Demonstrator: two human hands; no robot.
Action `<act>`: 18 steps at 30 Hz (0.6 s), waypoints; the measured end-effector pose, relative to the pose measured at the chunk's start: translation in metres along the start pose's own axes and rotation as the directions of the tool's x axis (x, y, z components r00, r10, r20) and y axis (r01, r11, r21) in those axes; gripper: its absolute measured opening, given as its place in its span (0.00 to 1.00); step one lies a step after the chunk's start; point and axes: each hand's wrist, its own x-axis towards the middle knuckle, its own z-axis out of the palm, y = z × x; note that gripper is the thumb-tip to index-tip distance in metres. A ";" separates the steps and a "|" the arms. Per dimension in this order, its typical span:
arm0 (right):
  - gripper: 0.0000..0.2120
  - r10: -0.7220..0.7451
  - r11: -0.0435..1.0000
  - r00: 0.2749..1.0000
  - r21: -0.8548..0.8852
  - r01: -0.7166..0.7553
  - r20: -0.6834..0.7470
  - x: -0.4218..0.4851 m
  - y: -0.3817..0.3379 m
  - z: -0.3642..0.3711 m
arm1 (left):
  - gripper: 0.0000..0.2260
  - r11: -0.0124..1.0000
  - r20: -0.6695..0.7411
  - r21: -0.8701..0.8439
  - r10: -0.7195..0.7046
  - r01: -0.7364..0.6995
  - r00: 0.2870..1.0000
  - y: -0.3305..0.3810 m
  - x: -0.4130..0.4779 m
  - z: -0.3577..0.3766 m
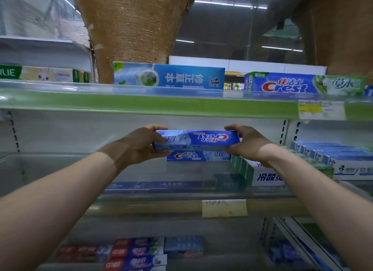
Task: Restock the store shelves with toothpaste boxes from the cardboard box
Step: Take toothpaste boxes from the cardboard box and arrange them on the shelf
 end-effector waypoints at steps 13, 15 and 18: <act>0.17 0.213 0.732 0.975 0.672 -0.112 -0.069 0.026 0.003 0.001 | 0.05 0.783 0.146 0.621 -0.077 -0.031 0.986 0.002 0.004 0.003; 0.21 0.238 0.673 0.970 0.729 -0.124 -0.055 0.029 -0.003 0.008 | 0.08 0.815 0.210 0.579 -0.106 -0.037 0.972 0.007 -0.001 0.019; 0.21 0.258 0.562 0.966 0.809 -0.172 0.026 0.027 -0.015 0.020 | 0.09 0.902 0.273 0.433 -0.133 0.002 0.953 0.011 -0.003 0.040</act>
